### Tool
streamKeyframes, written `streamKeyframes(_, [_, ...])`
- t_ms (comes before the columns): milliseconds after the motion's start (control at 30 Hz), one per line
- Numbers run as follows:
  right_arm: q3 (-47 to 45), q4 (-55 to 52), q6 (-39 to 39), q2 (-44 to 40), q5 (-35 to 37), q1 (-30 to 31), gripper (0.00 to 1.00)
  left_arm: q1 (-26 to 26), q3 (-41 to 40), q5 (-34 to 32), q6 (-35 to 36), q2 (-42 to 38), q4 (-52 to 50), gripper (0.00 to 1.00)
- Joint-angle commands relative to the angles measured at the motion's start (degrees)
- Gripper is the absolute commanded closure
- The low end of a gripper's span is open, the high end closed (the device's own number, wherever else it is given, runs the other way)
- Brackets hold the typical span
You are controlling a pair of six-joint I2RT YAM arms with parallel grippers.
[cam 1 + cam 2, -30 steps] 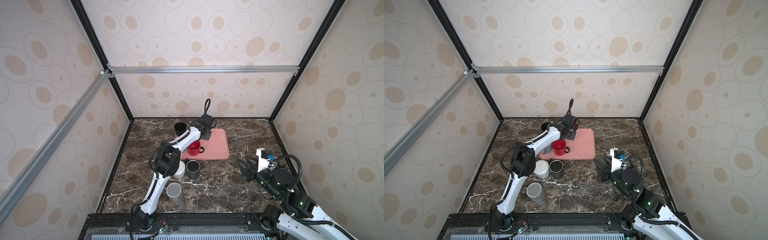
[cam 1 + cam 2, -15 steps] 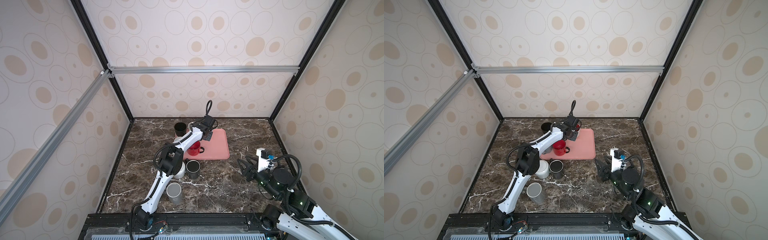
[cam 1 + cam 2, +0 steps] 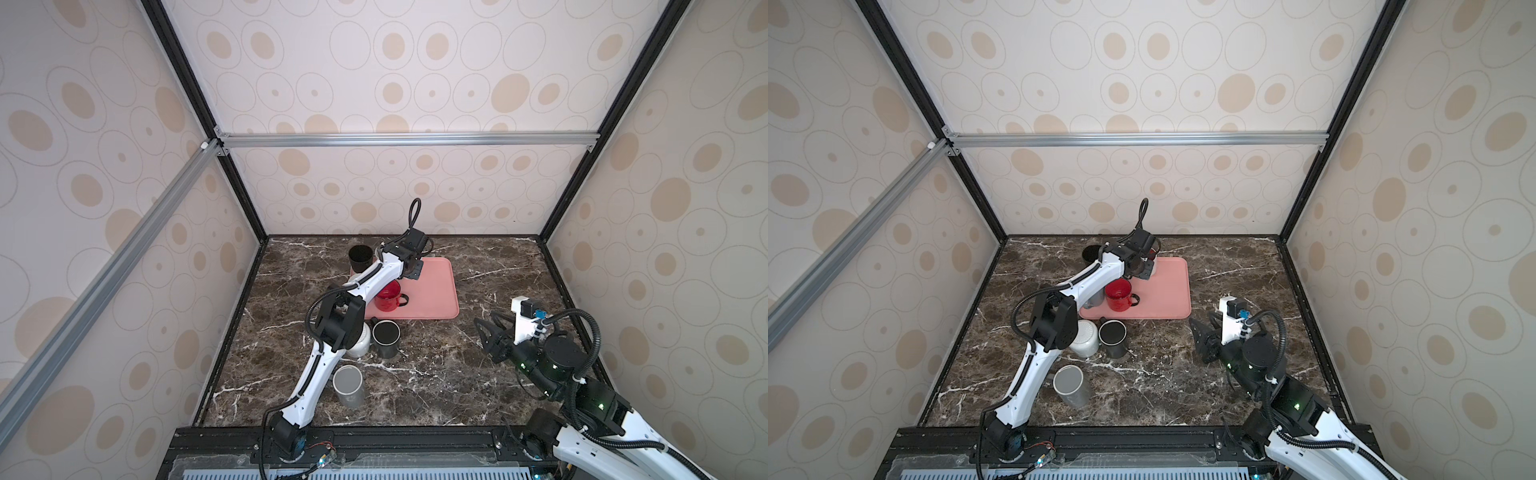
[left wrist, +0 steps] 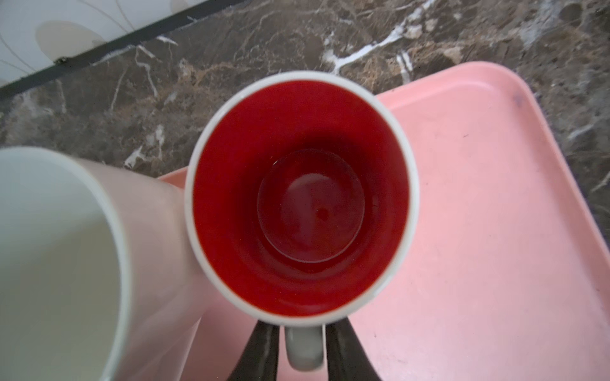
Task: Turn the mug right side up
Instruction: Place the mug on the tray, then move the mug to the center of the table.
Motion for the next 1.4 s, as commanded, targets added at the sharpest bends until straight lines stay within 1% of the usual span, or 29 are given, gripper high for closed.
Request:
streamKeyframes(0, [-0.2,-0.4,-0.2,0.2,-0.1,0.3,0.45,0.5,2.3,-0.6,-0.7,-1.3,1.2,0.69])
streamKeyframes(100, [0.0,-0.9,0.1,0.4,-0.5,0.3,0.44,0.4,0.0,0.8,-1.3,-4.1,2.8,0.65])
streamKeyframes(200, [0.1,-1.4,0.3,0.9,-1.5,0.3,0.42,0.2,-6.3,2.7,-2.4,-10.1,7.6,0.61])
streamKeyframes(333, [0.1,-1.4,0.4,2.6,-4.2,0.3,0.40,-0.5,-18.8,6.1,-3.9,-21.1,17.3,0.53])
streamKeyframes(400, [0.1,-1.0,0.2,4.0,-5.9,0.3,0.39,-0.7,-25.0,8.8,-4.7,-26.3,22.2,0.50])
streamKeyframes(500, [0.2,-0.3,0.3,7.0,-8.2,0.2,0.37,-0.9,-33.0,12.5,-5.9,-33.3,27.0,0.49])
streamKeyframes(567, [0.4,0.4,0.0,9.2,-10.4,0.3,0.32,-1.1,-39.2,14.1,-7.1,-38.0,30.7,0.48])
streamKeyframes(667, [1.1,1.5,-0.6,13.4,-14.9,0.3,0.25,-1.1,-50.1,16.1,-9.4,-46.5,37.9,0.42])
streamKeyframes(733, [1.8,2.1,-0.5,16.9,-17.4,0.2,0.22,-1.1,-56.9,16.7,-10.8,-51.8,41.3,0.37])
streamKeyframes(800, [2.4,3.0,-0.1,19.9,-19.3,0.5,0.19,-1.2,-62.2,16.6,-11.5,-56.5,43.3,0.34])
streamKeyframes(900, [2.5,5.6,0.4,23.7,-20.1,1.8,0.17,-1.1,-69.3,15.8,-12.2,-63.2,45.4,0.30])
streamKeyframes(1000, [3.6,7.1,-0.5,28.0,-19.2,4.2,0.15,-1.2,-75.3,14.7,-13.0,-69.6,47.0,0.27])
streamKeyframes(1133, [6.5,8.9,-2.4,34.9,-17.0,7.8,0.11,-1.1,-81.1,12.4,-13.2,-76.4,47.0,0.19])
streamKeyframes(1167, [7.3,9.5,-2.5,37.0,-16.1,8.6,0.06,-1.1,-82.3,11.7,-13.2,-77.9,46.7,0.09])
streamKeyframes(1200, [8.3,10.2,-2.5,38.9,-15.1,9.2,0.02,-1.2,-83.3,10.5,-13.3,-79.5,46.1,0.04])
streamKeyframes(1233, [9.3,10.8,-2.3,40.7,-13.9,9.8,0.00,-1.1,-84.3,9.2,-13.5,-81.0,45.8,0.01])
streamKeyframes(1367, [14.3,11.7,1.2,48.2,-6.7,11.2,0.00,-1.1,-89.6,2.2,-13.9,-88.8,44.6,0.01])
